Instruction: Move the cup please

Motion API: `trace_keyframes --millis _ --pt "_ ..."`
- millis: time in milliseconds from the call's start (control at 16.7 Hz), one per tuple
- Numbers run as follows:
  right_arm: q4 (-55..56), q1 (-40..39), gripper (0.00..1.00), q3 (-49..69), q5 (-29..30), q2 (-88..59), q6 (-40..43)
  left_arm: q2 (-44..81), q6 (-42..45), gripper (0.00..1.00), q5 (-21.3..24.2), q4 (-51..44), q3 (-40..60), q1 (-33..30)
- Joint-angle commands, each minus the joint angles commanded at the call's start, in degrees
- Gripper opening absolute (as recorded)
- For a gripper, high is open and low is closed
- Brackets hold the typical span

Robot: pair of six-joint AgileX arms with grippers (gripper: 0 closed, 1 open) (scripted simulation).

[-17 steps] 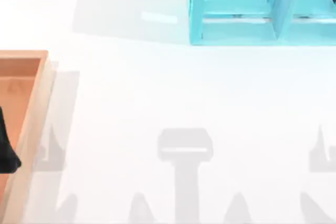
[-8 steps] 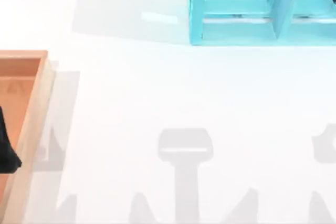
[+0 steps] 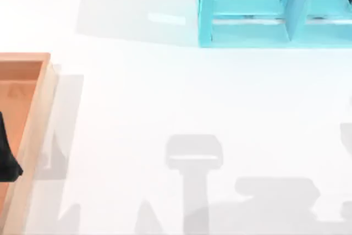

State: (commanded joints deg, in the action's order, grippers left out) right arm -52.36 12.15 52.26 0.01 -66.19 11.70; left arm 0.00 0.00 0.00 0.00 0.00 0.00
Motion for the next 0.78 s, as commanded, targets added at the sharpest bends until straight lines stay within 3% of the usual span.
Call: trace_keyframes --millis 360,780 --pt "-16.91 4.03 1.0 17.97 0.03 -21.31 3.92 0.0 0.0 1.0 0.0 0.0 0.0 0.0" --pt "-20.37 4.92 1.0 22.1 0.03 -25.53 4.77 0.0 0.0 1.0 0.0 0.0 0.0 0.0"
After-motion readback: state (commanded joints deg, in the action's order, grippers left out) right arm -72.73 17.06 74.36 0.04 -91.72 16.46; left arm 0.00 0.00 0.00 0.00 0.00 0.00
